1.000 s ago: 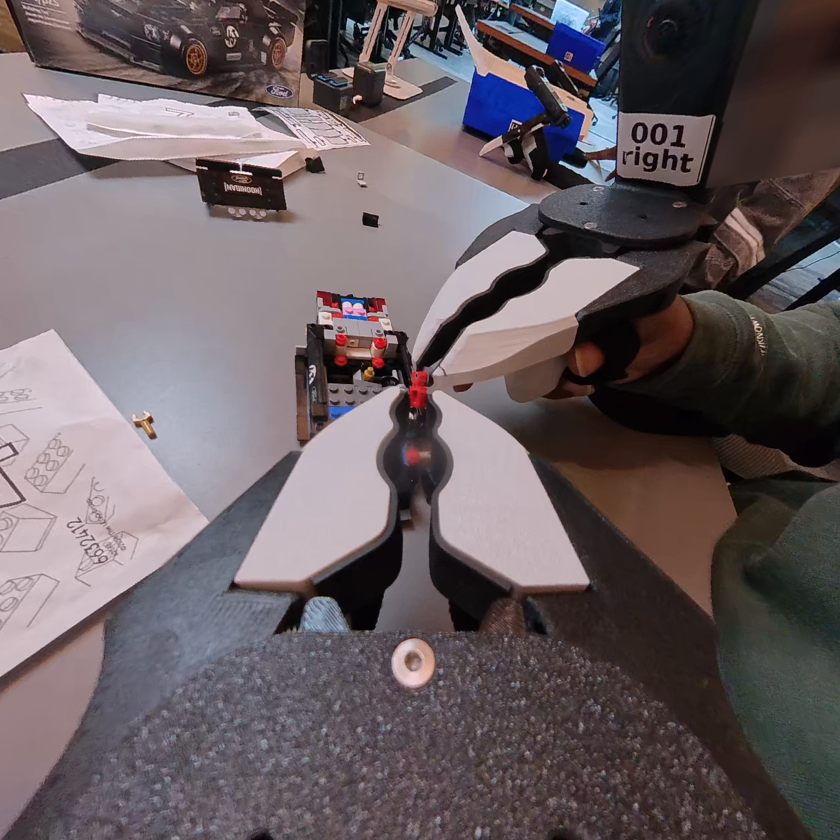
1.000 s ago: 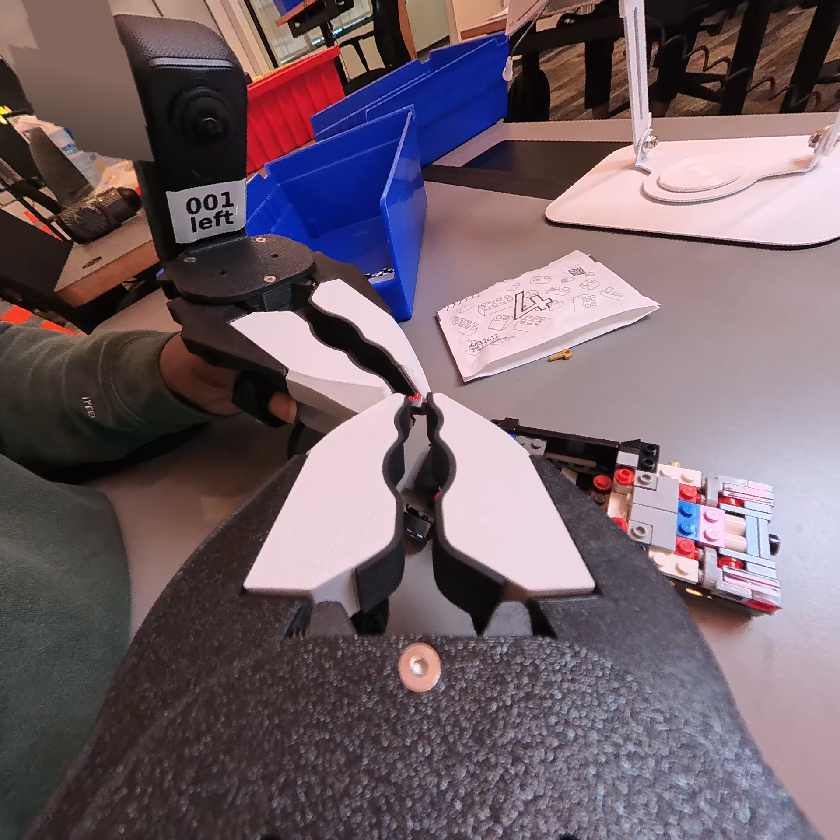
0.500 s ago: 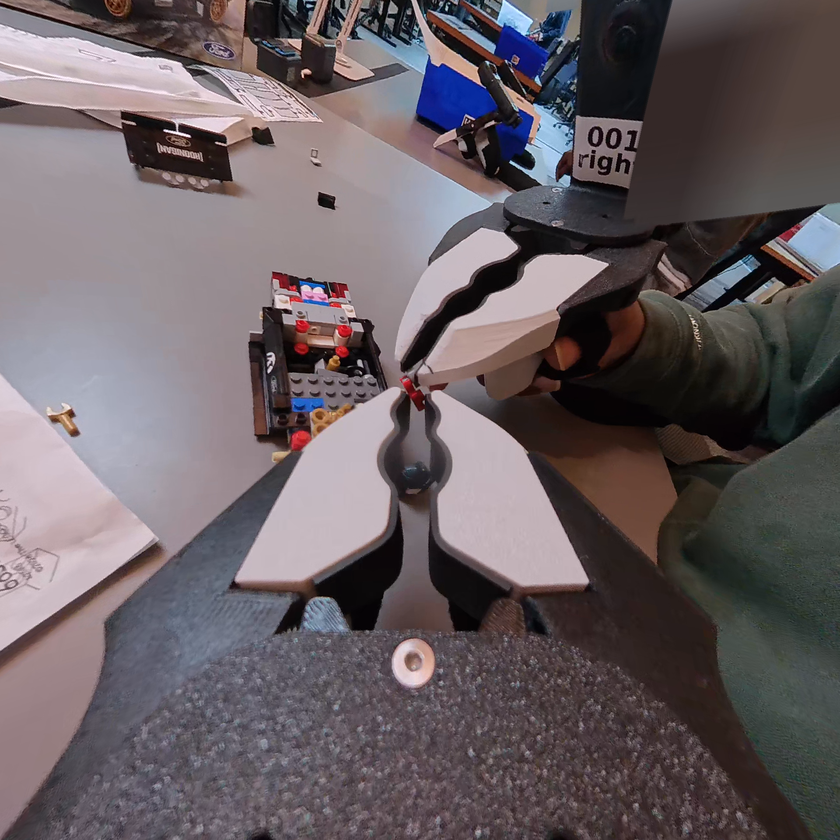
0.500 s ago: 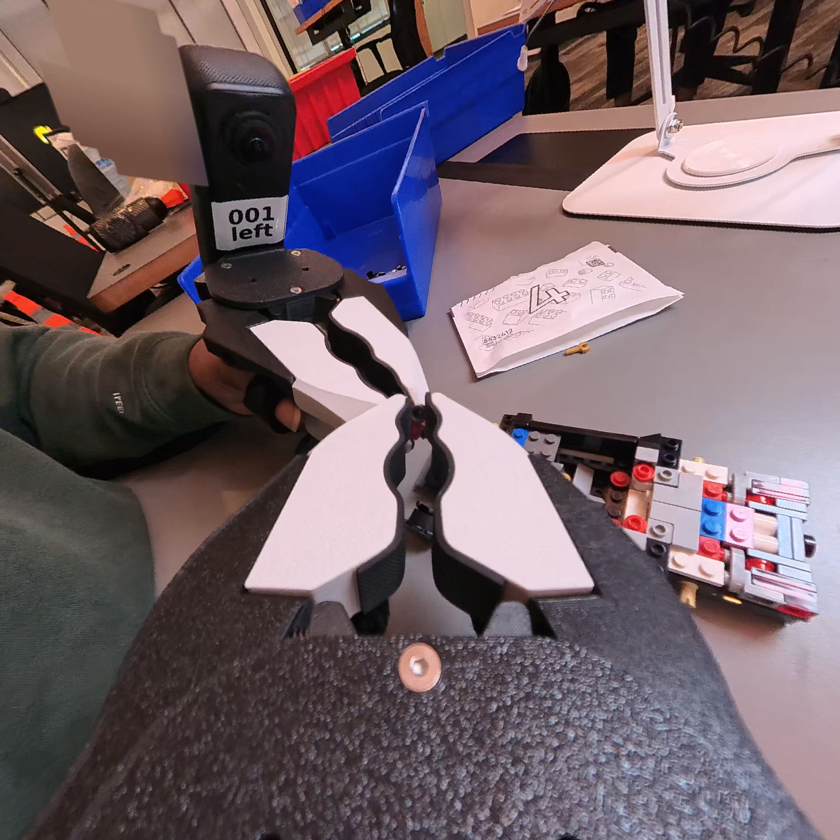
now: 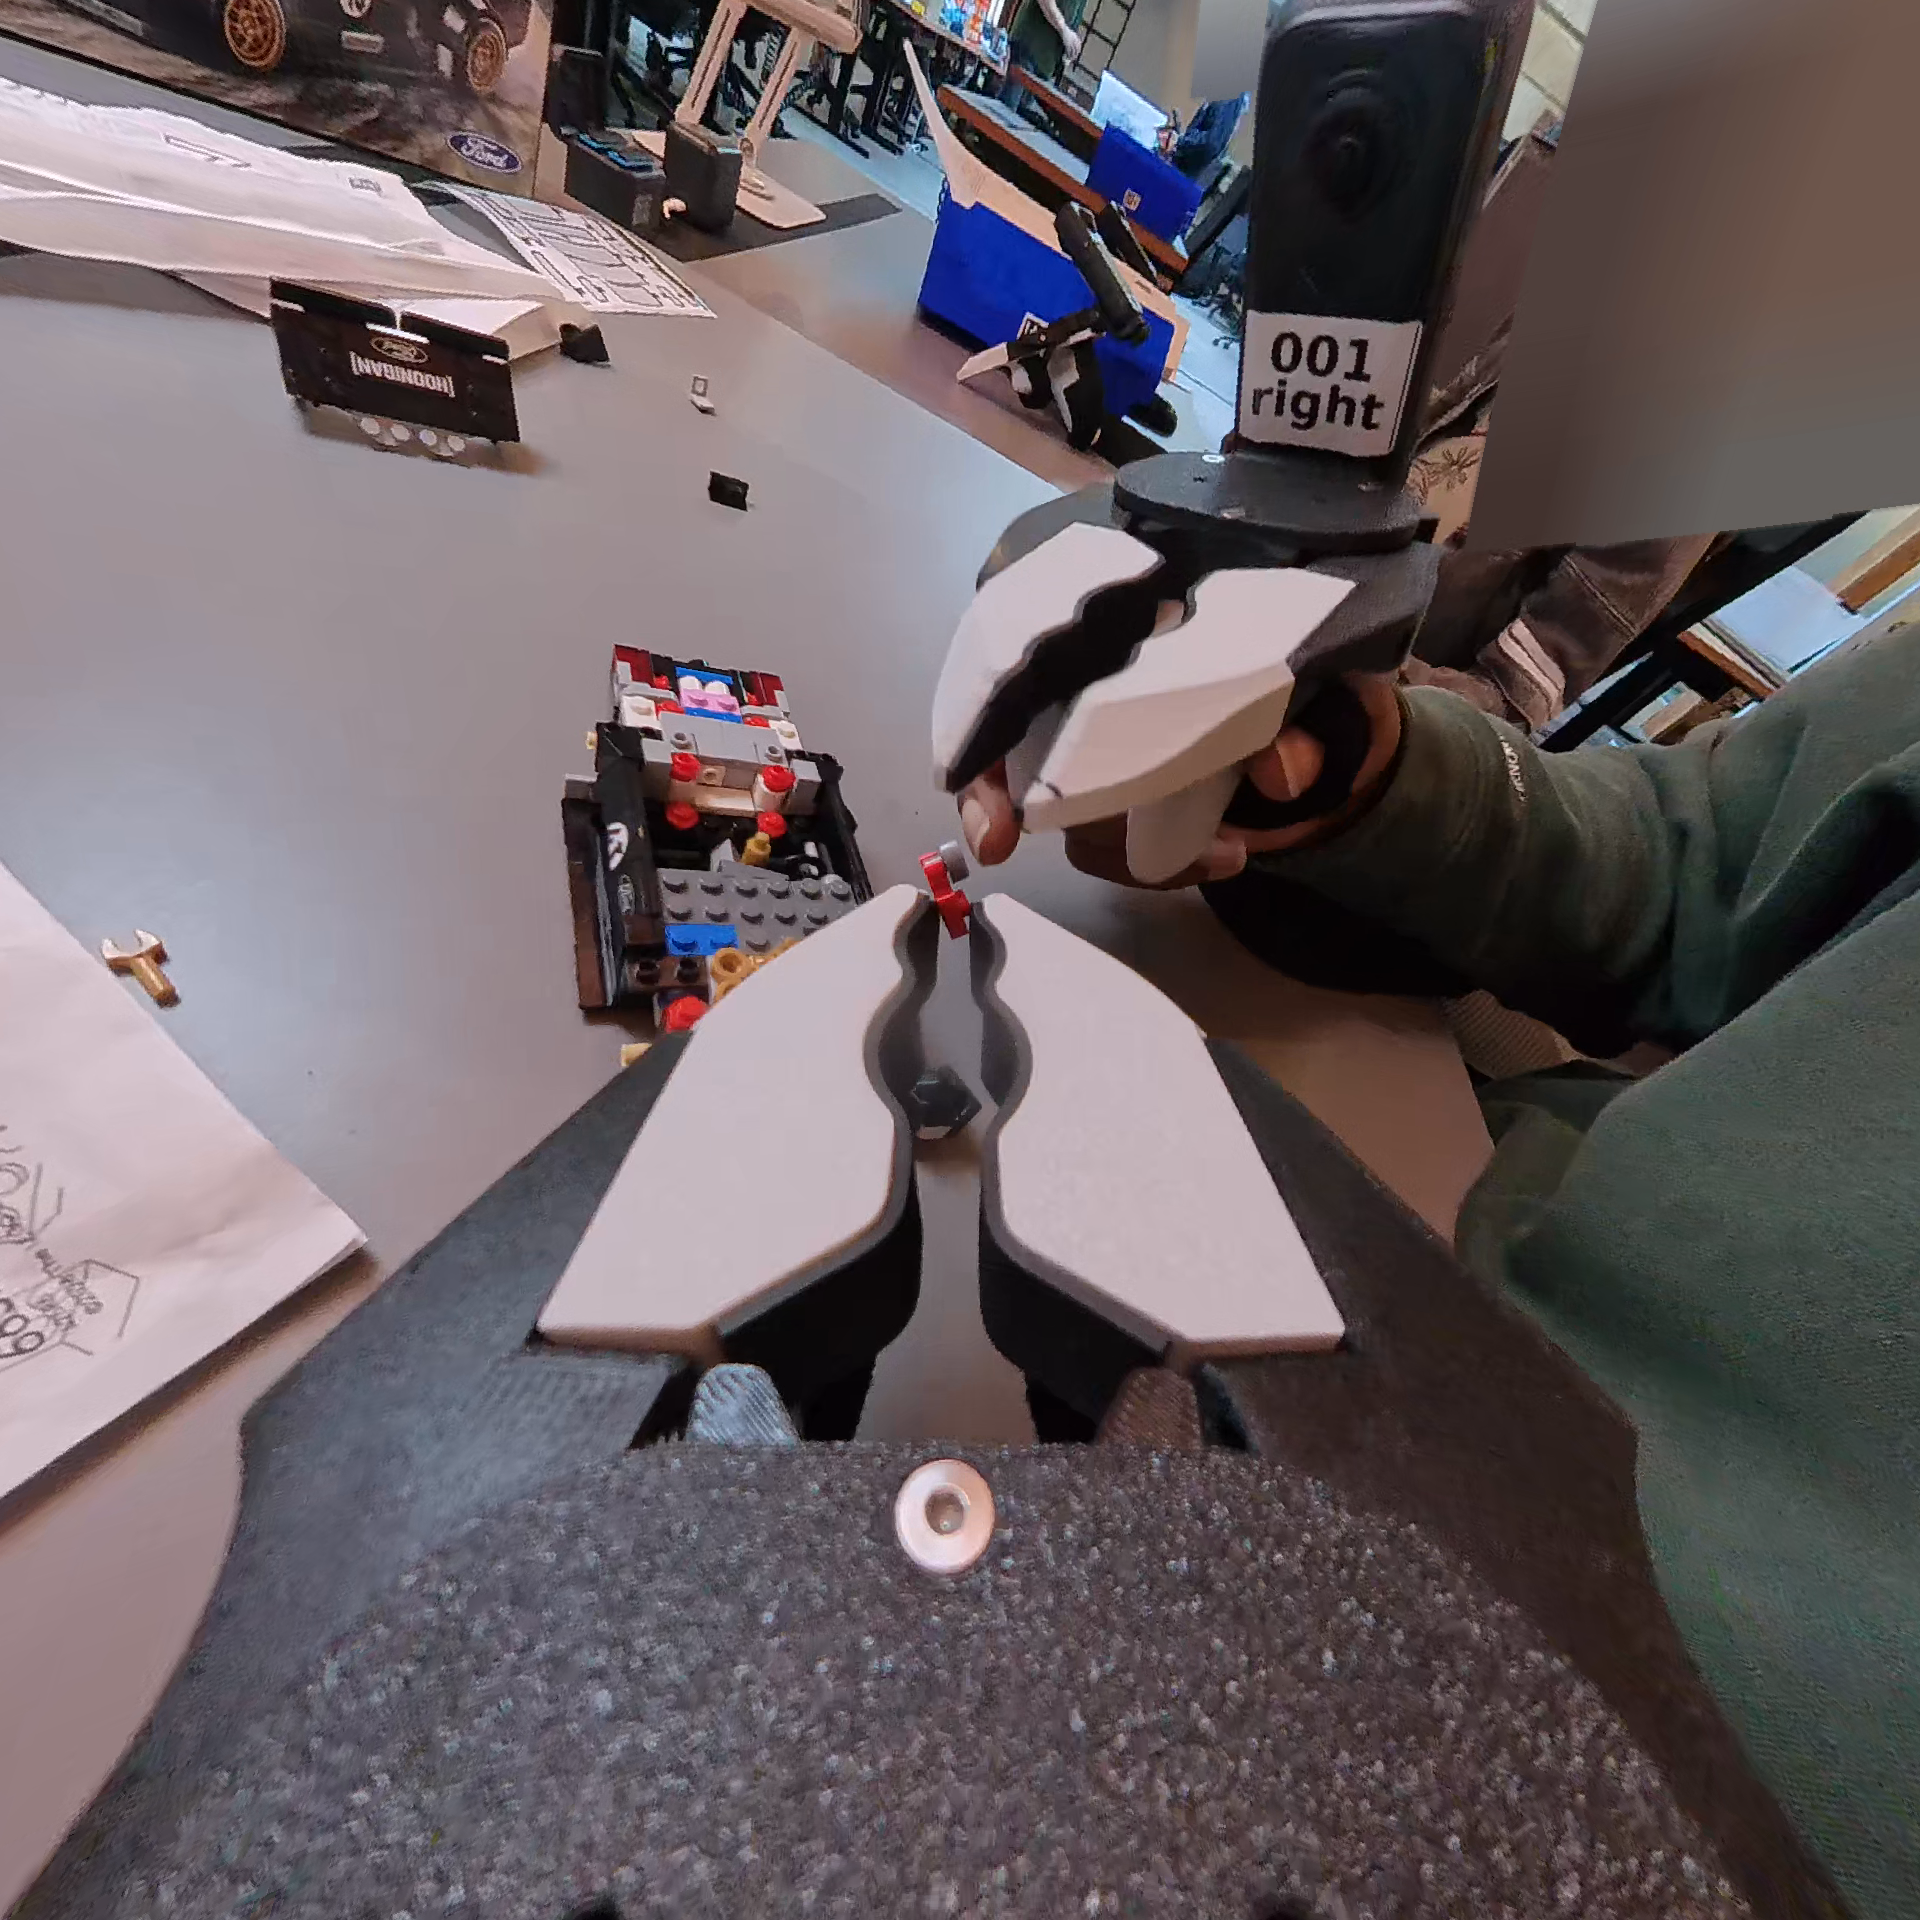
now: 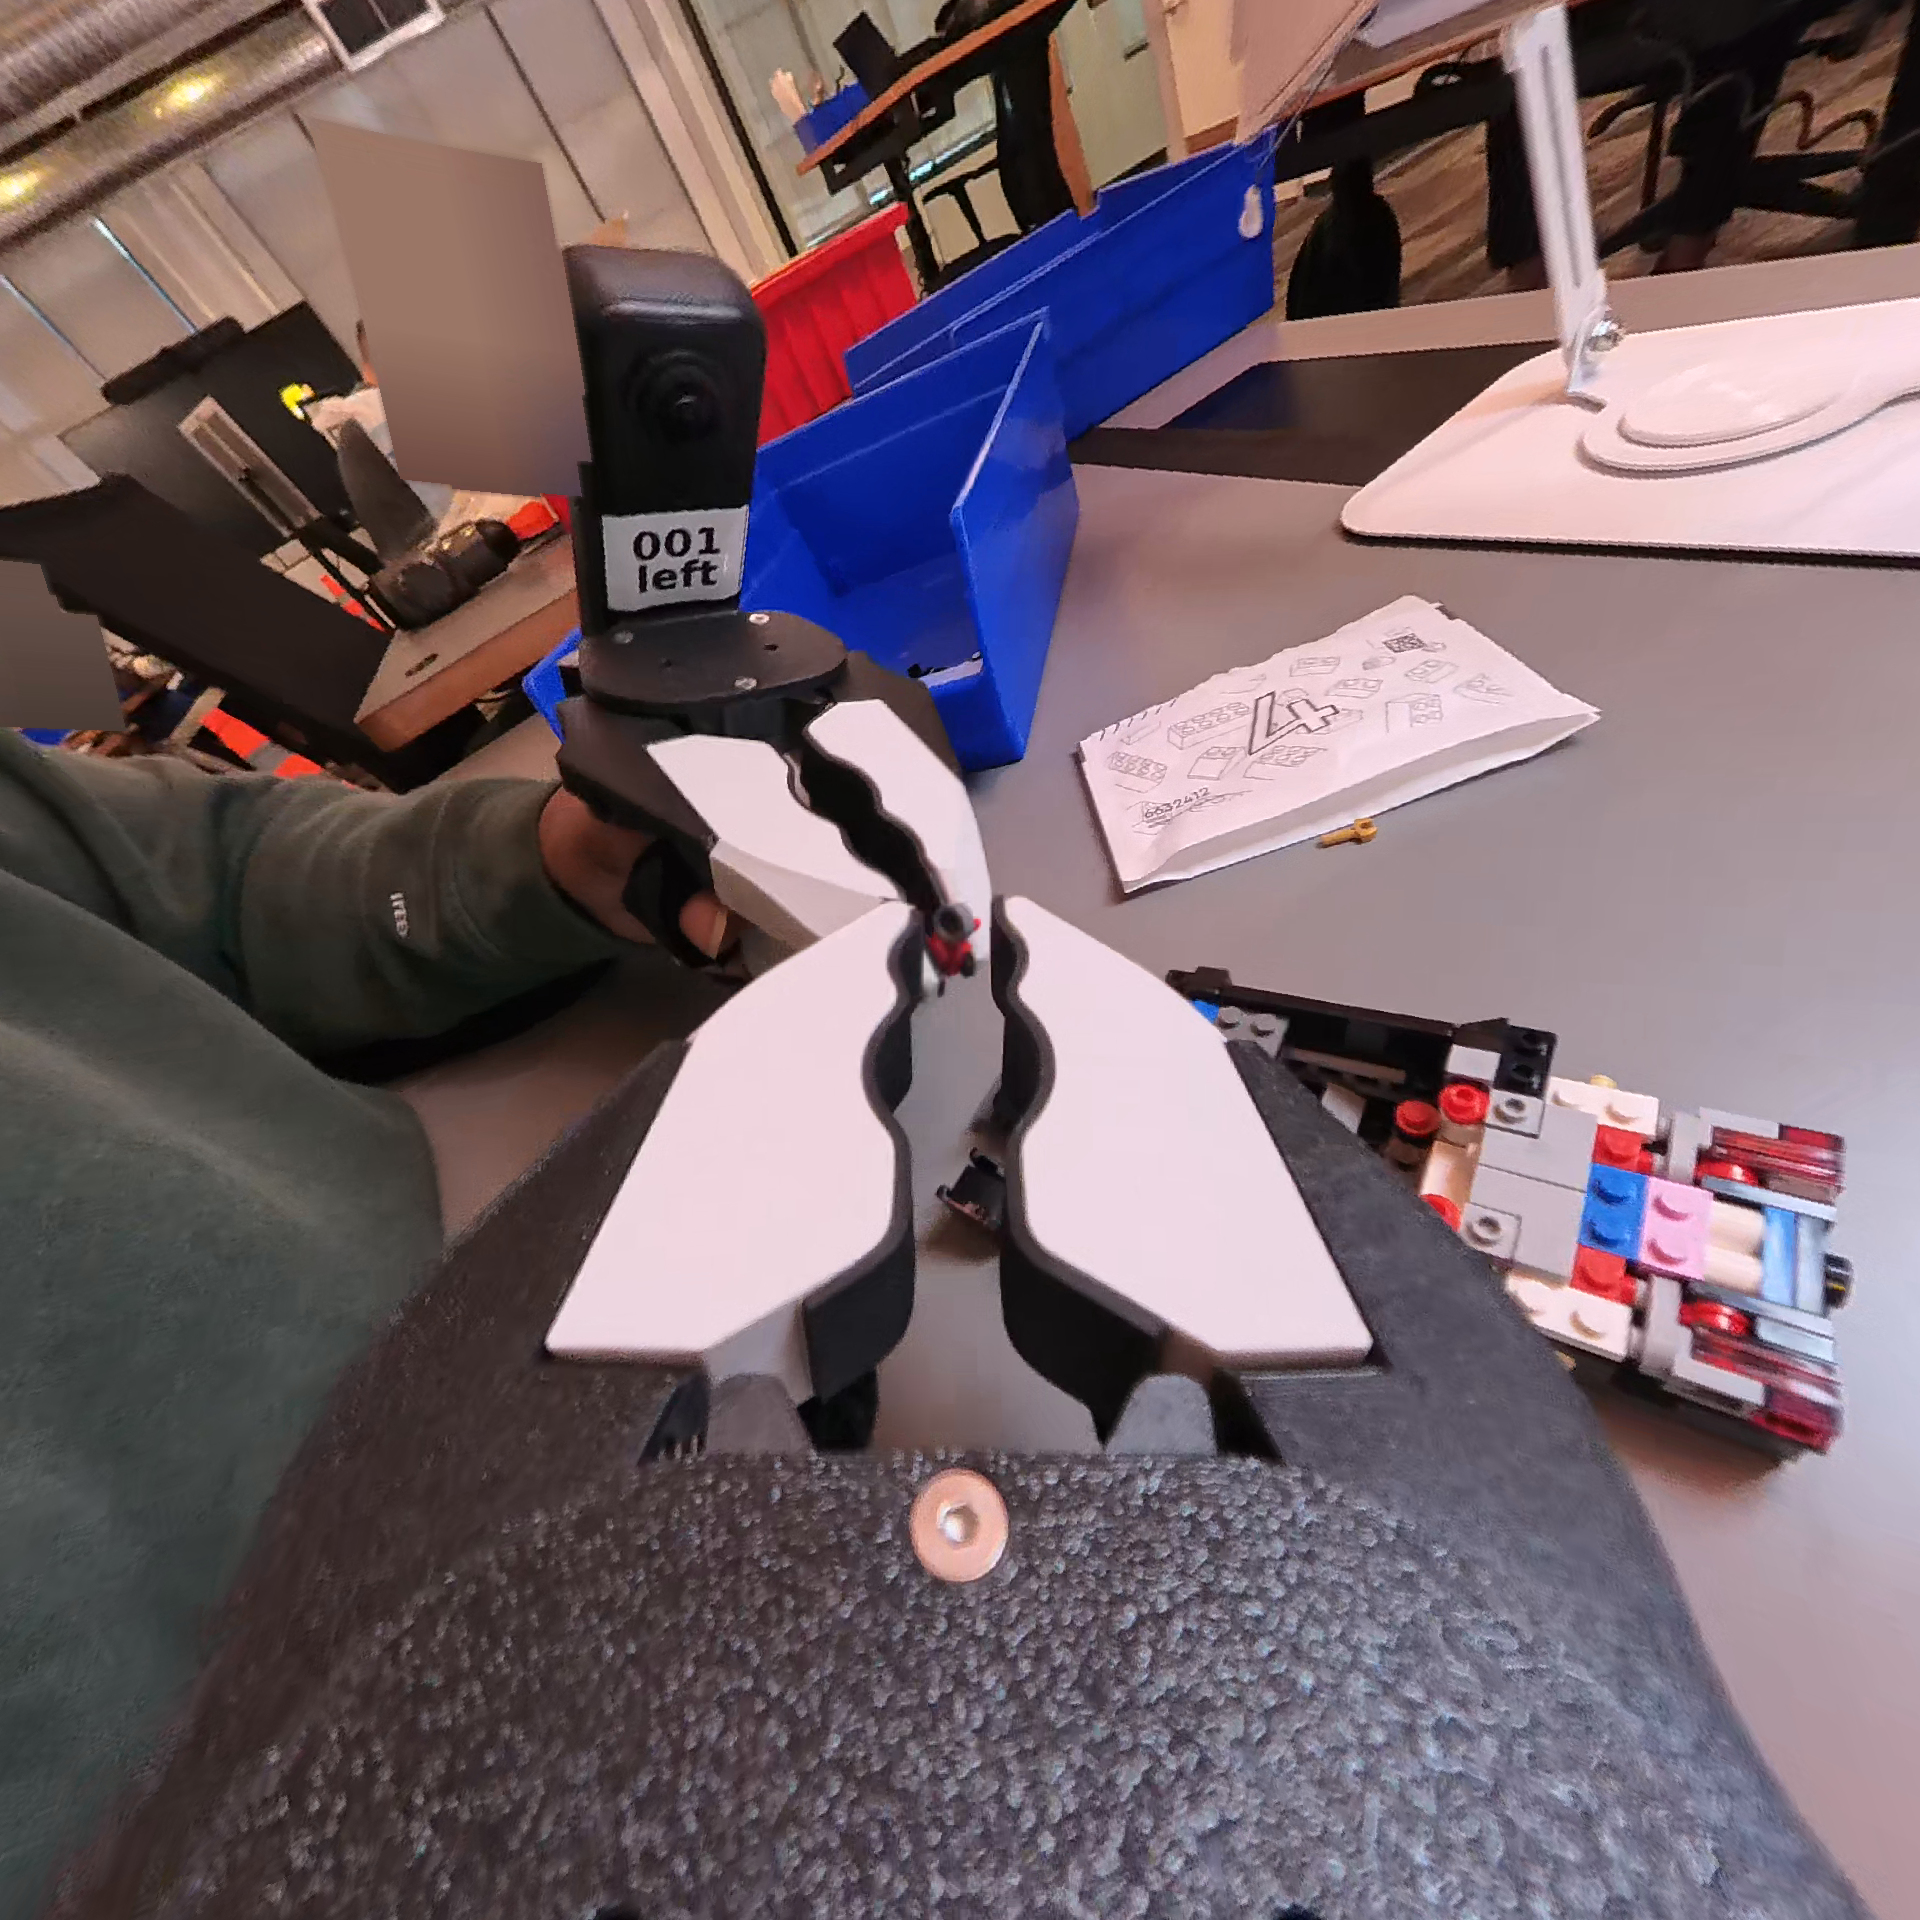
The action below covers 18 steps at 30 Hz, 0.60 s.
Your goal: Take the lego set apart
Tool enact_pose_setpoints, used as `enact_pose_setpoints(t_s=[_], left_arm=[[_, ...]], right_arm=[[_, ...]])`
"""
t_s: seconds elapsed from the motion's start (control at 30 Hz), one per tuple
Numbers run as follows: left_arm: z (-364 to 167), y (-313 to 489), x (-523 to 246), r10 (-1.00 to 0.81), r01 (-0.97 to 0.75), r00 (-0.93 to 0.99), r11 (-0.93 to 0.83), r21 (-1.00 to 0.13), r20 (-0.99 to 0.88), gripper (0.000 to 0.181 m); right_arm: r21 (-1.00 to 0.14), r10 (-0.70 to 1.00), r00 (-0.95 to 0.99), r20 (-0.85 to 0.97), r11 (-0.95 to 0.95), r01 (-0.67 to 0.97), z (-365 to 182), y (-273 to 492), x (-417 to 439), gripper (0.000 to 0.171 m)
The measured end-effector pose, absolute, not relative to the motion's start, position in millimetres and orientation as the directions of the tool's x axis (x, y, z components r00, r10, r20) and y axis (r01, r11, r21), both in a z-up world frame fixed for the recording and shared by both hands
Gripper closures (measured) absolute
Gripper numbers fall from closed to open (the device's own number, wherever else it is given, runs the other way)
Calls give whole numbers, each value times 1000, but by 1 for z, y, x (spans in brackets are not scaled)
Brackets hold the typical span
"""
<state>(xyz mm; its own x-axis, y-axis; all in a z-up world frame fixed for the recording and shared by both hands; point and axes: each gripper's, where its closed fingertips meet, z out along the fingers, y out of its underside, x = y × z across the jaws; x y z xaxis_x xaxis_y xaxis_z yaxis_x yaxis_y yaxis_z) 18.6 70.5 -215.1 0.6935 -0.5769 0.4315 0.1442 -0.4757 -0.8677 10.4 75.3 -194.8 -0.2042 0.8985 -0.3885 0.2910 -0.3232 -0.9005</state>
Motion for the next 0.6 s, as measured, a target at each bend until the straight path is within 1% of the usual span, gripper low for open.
enact_pose_setpoints(t_s=[0.1,0.2,0.33,0.53,0.6], left_arm=[[-215,70,19,-580,139,693,-474,-869,428,176],[-216,69,23,-587,131,689,-475,-870,424,176],[-218,69,25,-594,103,697,-471,-876,401,176],[-220,70,22,-588,109,696,-482,-869,413,175],[-227,68,22,-587,81,689,-522,-849,426,169]], right_arm=[[-901,906,-205,-369,-295,317,-201,71,9,159],[-893,900,-202,-386,-311,325,-203,70,7,159],[-886,893,-205,-401,-321,334,-203,70,7,168],[-871,884,-211,-418,-323,370,-205,71,4,168],[-856,882,-211,-422,-311,412,-209,73,3,169]])
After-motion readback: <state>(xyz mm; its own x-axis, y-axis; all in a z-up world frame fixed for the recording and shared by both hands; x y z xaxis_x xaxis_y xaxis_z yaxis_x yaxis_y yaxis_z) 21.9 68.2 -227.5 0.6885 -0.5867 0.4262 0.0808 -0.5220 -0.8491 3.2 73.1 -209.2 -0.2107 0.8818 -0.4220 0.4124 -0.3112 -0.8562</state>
